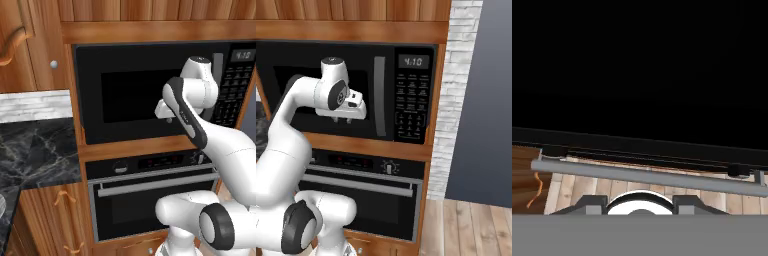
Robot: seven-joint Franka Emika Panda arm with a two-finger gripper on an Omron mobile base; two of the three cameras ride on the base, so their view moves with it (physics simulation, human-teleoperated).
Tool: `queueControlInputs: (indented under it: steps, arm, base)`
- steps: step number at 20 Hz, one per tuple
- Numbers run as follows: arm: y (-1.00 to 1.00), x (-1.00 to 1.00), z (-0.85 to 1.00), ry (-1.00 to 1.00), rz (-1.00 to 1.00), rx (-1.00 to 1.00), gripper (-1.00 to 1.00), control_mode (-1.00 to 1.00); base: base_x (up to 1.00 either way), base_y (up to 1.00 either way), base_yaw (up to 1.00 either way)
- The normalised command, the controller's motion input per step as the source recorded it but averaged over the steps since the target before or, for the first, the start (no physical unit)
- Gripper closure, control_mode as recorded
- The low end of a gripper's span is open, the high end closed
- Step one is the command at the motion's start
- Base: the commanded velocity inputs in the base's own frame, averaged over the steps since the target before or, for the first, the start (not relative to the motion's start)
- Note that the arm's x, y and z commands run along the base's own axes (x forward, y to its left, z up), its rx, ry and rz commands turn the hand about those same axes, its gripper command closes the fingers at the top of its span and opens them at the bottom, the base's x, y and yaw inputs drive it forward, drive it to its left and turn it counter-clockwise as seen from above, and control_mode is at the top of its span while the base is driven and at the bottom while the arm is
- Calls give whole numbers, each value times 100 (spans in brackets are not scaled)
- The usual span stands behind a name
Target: Take the baked cake out of the oven and place it on the plate for cooling. Then close the oven door.
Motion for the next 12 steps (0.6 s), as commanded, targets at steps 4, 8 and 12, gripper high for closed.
queueControlInputs:
  steps: [4, 8, 12]
  arm:
    - [0, -1, 0, 0, 0, 0, -100, 100]
    - [0, 0, 0, 0, 0, 0, -100, 100]
    - [0, 0, 0, 0, 0, 0, -100, 100]
  base:
    - [-54, 0, 0]
    - [-98, -16, 0]
    - [-34, -59, 15]
